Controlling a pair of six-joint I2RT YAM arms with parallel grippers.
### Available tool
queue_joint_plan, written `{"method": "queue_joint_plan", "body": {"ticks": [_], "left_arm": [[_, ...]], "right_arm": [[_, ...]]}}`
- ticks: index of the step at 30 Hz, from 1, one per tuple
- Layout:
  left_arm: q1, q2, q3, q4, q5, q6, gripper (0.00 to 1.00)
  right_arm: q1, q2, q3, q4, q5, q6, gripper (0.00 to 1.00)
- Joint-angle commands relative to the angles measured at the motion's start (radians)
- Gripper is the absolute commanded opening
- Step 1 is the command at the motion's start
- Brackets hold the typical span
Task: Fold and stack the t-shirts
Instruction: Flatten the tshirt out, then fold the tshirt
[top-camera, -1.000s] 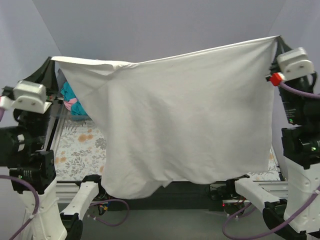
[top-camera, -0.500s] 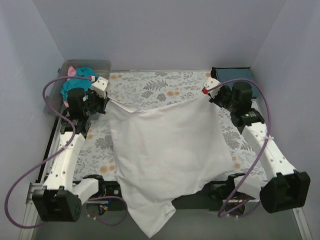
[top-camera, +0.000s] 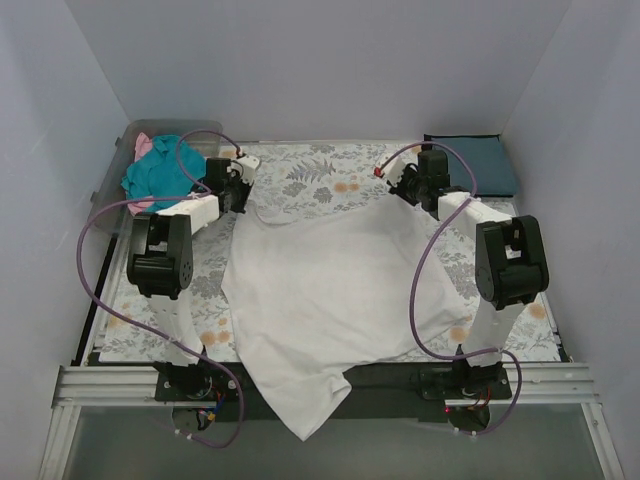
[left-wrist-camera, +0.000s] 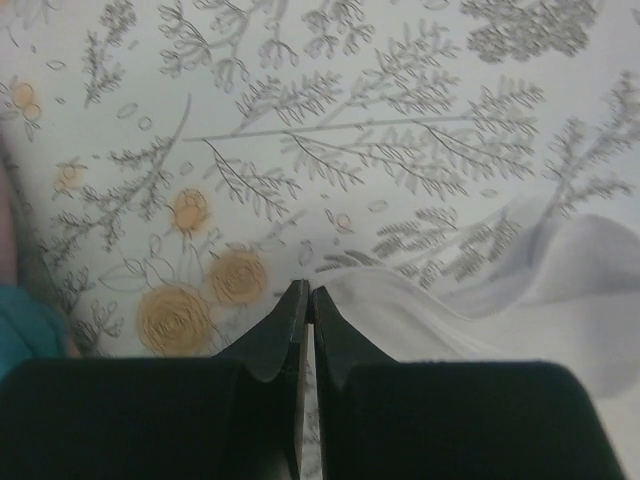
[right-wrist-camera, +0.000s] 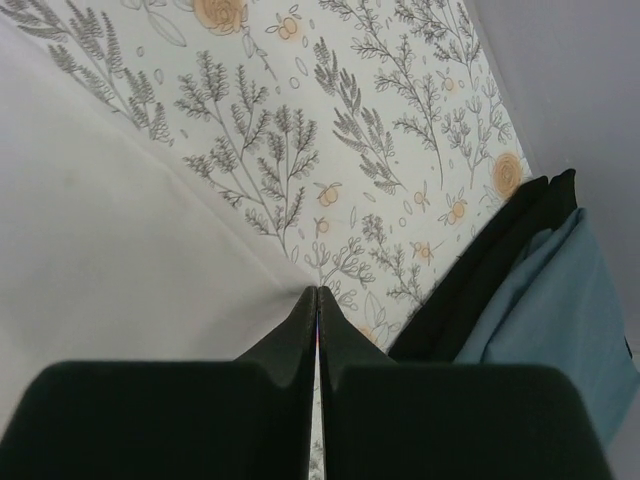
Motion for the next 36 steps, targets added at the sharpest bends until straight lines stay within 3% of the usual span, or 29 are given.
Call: {"method": "queue_joint_plan", "body": {"ticks": [1, 8, 10, 13, 19, 27, 36], "left_arm": [[0.002, 0.027, 0.118, 0.081, -0.092, 0.013, 0.00], [0.002, 0.132, 0.250, 0.075, -0.138, 0.014, 0.00], [-0.010, 0.100, 0.238, 0.061, -0.084, 0.005, 0.00], [-0.048, 0.049, 0.177, 0.081, -0.137, 0.057, 0.00], [-0.053, 0.005, 0.125, 0.074, -0.139, 0.024, 0.00], [-0.071, -0.147, 0.057, -0.047, -0.125, -0.004, 0.00], [-0.111, -0.333, -0.022, -0.305, -0.061, -0.055, 0.00]], "right_arm": [[-0.008, 0.067, 0.118, 0.073, 0.031, -0.033, 0.01], [-0.019, 0.187, 0.256, 0.070, 0.097, -0.027, 0.01], [-0.029, 0.190, 0.270, 0.070, 0.108, -0.009, 0.01], [-0.045, 0.172, 0.261, 0.070, 0.103, -0.001, 0.01], [-0.055, 0.154, 0.275, 0.038, 0.074, -0.003, 0.01], [-0.060, 0.137, 0.271, 0.000, 0.036, -0.033, 0.01], [-0.080, 0.057, 0.218, -0.036, -0.027, -0.053, 0.01]]}}
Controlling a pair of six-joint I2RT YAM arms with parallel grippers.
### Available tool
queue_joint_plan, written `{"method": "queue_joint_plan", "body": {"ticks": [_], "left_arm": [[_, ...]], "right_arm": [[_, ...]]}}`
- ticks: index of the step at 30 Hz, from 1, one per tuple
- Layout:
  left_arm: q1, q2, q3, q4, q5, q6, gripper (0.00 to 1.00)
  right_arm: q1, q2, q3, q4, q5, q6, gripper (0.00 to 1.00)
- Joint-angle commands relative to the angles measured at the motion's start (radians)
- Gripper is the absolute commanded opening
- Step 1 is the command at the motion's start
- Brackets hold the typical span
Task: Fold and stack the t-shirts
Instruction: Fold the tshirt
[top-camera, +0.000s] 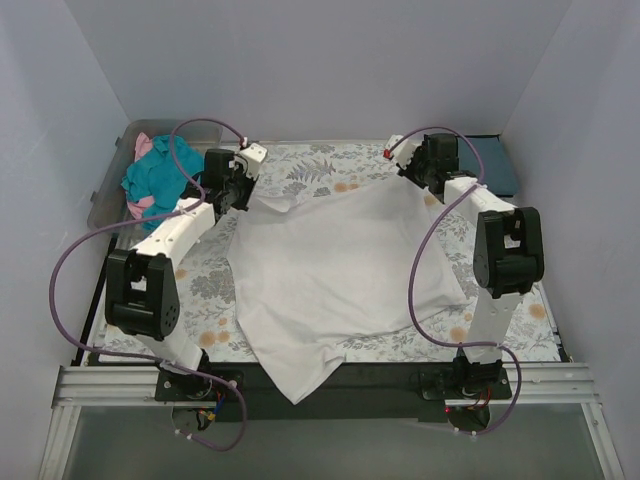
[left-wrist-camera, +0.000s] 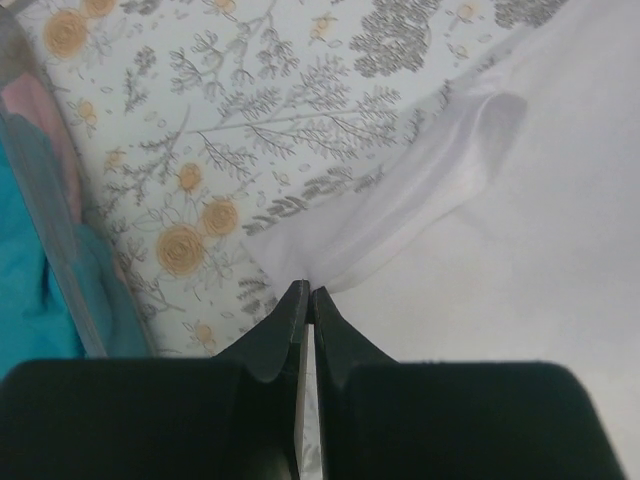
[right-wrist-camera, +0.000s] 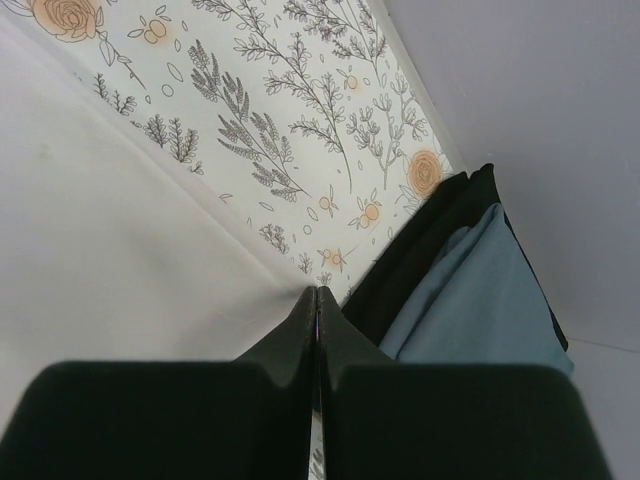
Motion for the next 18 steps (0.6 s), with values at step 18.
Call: {"method": "queue_joint_plan", "body": {"ticks": [18], "left_arm": [[-0.204, -0.319, -0.142, -0.580, 0.188, -0.113, 0.00]], "right_arm": [[-0.075, -0.185, -0.159, -0.121, -0.121, -0.163, 0.01]]}}
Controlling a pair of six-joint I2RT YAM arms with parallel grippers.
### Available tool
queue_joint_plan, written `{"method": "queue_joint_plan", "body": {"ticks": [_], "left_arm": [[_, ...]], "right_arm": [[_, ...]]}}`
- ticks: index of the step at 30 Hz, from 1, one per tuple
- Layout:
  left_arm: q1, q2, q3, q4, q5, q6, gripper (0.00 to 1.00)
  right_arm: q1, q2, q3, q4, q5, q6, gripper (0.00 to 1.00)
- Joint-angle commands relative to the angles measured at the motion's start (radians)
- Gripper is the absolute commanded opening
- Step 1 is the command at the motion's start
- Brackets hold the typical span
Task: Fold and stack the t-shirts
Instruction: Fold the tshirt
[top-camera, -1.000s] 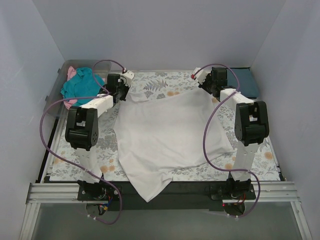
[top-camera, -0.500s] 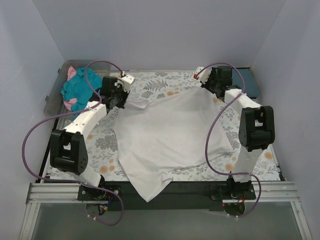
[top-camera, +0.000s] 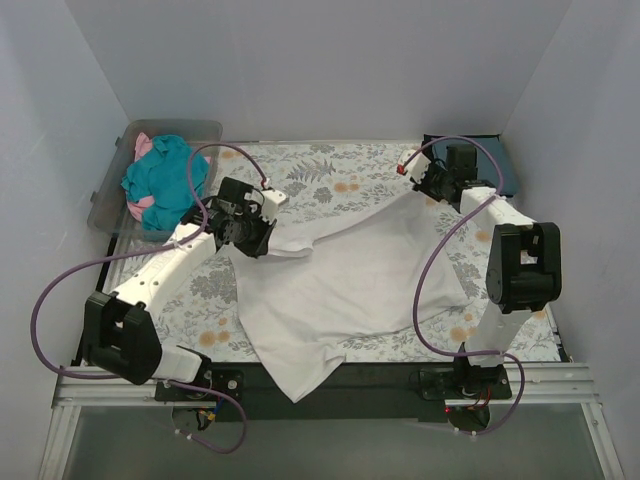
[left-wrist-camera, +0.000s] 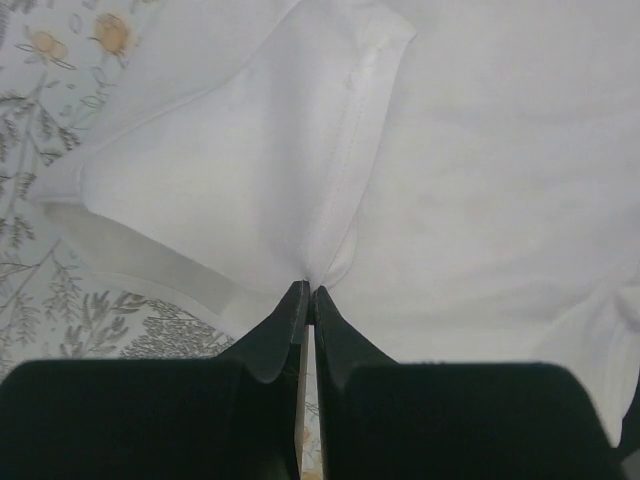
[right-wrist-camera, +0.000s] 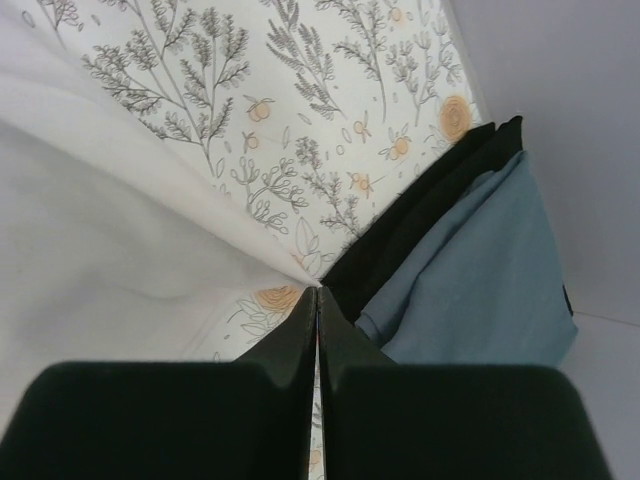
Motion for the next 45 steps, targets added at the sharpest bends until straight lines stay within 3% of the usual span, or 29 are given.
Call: {"method": "queue_joint_plan", "body": {"ticks": [1, 14, 15, 17, 20, 23, 27, 31, 32, 34, 35, 36, 41, 45], "left_arm": [[-0.041, -0.047, -0.034, -0.123, 0.038, -0.026, 0.00], [-0.067, 0.008, -0.097, -0.126, 0.020, -0.036, 0.00], [-0.064, 0.005, -0.092, -0.128, 0.018, -0.035, 0.03], [-0.063, -0.007, -0.063, -0.137, 0.031, -0.027, 0.24], [-0.055, -0.013, -0.019, -0.170, 0.078, -0.006, 0.39], [-0.022, -0.014, 0.009, -0.177, 0.084, 0.002, 0.44], [0.165, 0.049, 0.075, -0.204, 0.175, 0.026, 0.42], [0.146, 0.049, 0.060, -0.181, 0.170, 0.074, 0.44], [0.137, 0.051, 0.049, -0.178, 0.169, 0.079, 0.44], [0.101, 0.060, 0.024, -0.183, 0.150, 0.082, 0.45], [0.097, 0.056, 0.012, -0.174, 0.143, 0.082, 0.45], [0.088, 0.051, 0.001, -0.157, 0.135, 0.083, 0.45], [0.078, 0.062, -0.059, -0.109, 0.061, 0.036, 0.47], [0.081, 0.124, -0.069, -0.056, -0.017, -0.009, 0.43]], "right_arm": [[-0.005, -0.026, -0.018, -0.029, -0.038, -0.043, 0.01], [-0.005, -0.061, -0.123, -0.055, -0.024, -0.129, 0.01], [-0.003, -0.068, -0.128, -0.061, -0.022, -0.135, 0.01], [-0.005, -0.070, -0.139, -0.063, -0.021, -0.146, 0.01], [-0.005, -0.058, -0.121, -0.095, -0.010, -0.151, 0.01], [-0.008, -0.056, -0.081, -0.182, -0.004, -0.184, 0.01], [-0.015, -0.113, -0.116, -0.186, -0.021, -0.218, 0.01], [-0.014, -0.101, -0.107, -0.201, 0.004, -0.232, 0.01], [-0.014, -0.092, -0.097, -0.213, 0.011, -0.237, 0.06], [-0.022, -0.063, -0.056, -0.265, 0.016, -0.238, 0.45], [-0.025, -0.058, -0.044, -0.283, 0.010, -0.235, 0.58], [-0.028, -0.058, -0.036, -0.303, 0.004, -0.235, 0.64], [-0.031, -0.055, -0.006, -0.337, -0.030, -0.243, 0.67], [-0.011, 0.014, 0.062, -0.389, -0.036, -0.194, 0.56]]}}
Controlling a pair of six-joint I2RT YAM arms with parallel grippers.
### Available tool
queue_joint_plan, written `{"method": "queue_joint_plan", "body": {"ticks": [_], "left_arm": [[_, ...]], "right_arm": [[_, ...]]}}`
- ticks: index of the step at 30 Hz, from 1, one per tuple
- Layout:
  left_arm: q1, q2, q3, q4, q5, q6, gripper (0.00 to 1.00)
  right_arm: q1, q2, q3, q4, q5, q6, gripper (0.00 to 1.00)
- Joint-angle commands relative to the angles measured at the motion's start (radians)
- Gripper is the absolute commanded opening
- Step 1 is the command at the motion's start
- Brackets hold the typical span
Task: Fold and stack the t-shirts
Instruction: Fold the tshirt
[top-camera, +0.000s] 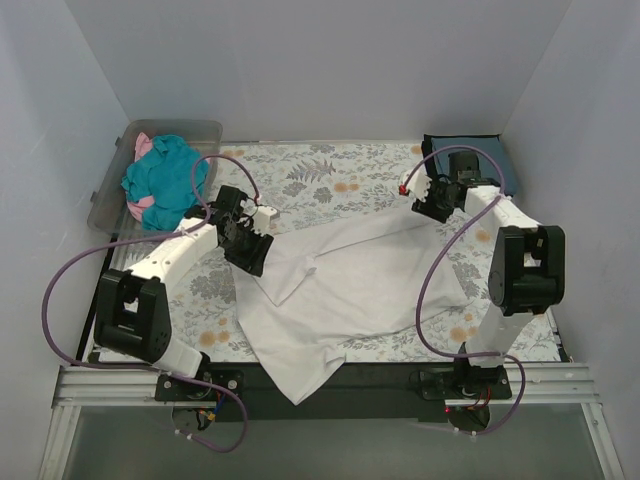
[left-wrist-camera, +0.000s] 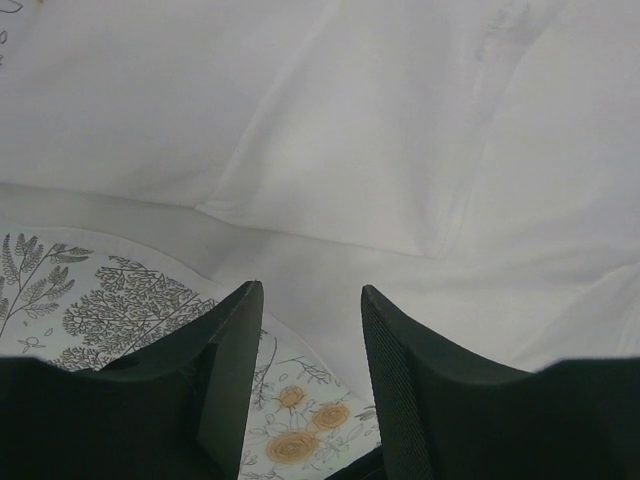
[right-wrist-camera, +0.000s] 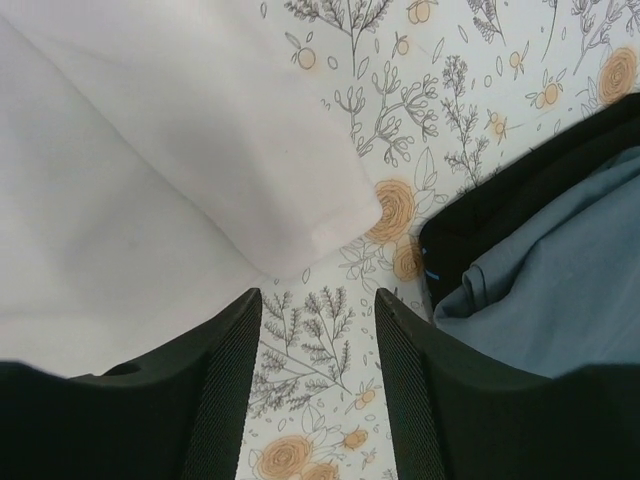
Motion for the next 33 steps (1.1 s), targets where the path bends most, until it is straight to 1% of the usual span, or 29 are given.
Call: {"method": "queue_joint_plan", "body": {"ticks": [1, 3, 5, 7, 10, 11, 14, 17, 18, 19, 20, 21, 22, 24, 26, 27, 28, 32, 33], "left_arm": [[0.005, 0.048, -0.003, 0.061, -0.091, -0.043, 0.42], [0.012, 0.088, -0.005, 0.084, -0.111, -0.052, 0.40], [0.023, 0.128, -0.003, 0.112, -0.143, -0.063, 0.38], [0.061, 0.177, 0.011, 0.138, -0.163, -0.066, 0.36], [0.129, 0.281, 0.067, 0.164, -0.170, -0.048, 0.33], [0.137, 0.298, 0.081, 0.172, -0.185, -0.036, 0.33], [0.156, 0.413, 0.161, 0.193, -0.202, -0.013, 0.32], [0.199, 0.516, 0.287, 0.201, -0.216, 0.003, 0.32], [0.209, 0.572, 0.366, 0.184, -0.217, 0.004, 0.32], [0.221, 0.614, 0.403, 0.170, -0.225, 0.004, 0.32], [0.227, 0.636, 0.470, 0.169, -0.236, 0.004, 0.32], [0.233, 0.643, 0.530, 0.149, -0.205, 0.001, 0.36], [0.233, 0.642, 0.589, 0.135, -0.200, -0.003, 0.38], [0.233, 0.602, 0.652, 0.068, -0.141, -0.011, 0.42], [0.233, 0.535, 0.652, 0.023, -0.067, -0.019, 0.43], [0.233, 0.509, 0.640, 0.009, -0.067, -0.019, 0.43], [0.233, 0.452, 0.615, 0.001, -0.040, -0.019, 0.43], [0.233, 0.316, 0.454, -0.023, -0.013, -0.005, 0.43], [0.233, 0.289, 0.377, -0.023, -0.012, 0.001, 0.43]], "right_arm": [[0.023, 0.062, 0.091, -0.089, -0.030, 0.027, 0.55], [0.037, 0.100, 0.114, -0.112, -0.028, 0.060, 0.54], [0.058, 0.134, 0.121, -0.124, -0.012, 0.077, 0.57], [0.061, 0.164, 0.128, -0.133, 0.007, 0.084, 0.57], [0.060, 0.203, 0.135, -0.137, 0.025, 0.095, 0.57], [0.063, 0.216, 0.139, -0.140, 0.031, 0.107, 0.57], [0.075, 0.227, 0.139, -0.150, 0.041, 0.133, 0.56], [0.093, 0.235, 0.162, -0.153, 0.047, 0.175, 0.56], [0.093, 0.237, 0.171, -0.153, 0.045, 0.201, 0.57], [0.095, 0.235, 0.200, -0.161, 0.048, 0.228, 0.57], [0.092, 0.230, 0.228, -0.169, 0.054, 0.247, 0.58], [0.092, 0.217, 0.251, -0.190, 0.048, 0.256, 0.58], [0.092, 0.186, 0.262, -0.221, 0.039, 0.259, 0.58], [0.090, 0.128, 0.265, -0.283, -0.004, 0.264, 0.57], [0.092, 0.039, 0.237, -0.409, -0.047, 0.268, 0.54], [0.096, 0.039, 0.222, -0.410, -0.057, 0.270, 0.52], [0.098, -0.008, 0.198, -0.470, -0.068, 0.267, 0.50], [0.142, -0.136, 0.058, -0.563, -0.081, 0.284, 0.43], [0.156, -0.159, 0.003, -0.592, -0.076, 0.293, 0.43]]}}
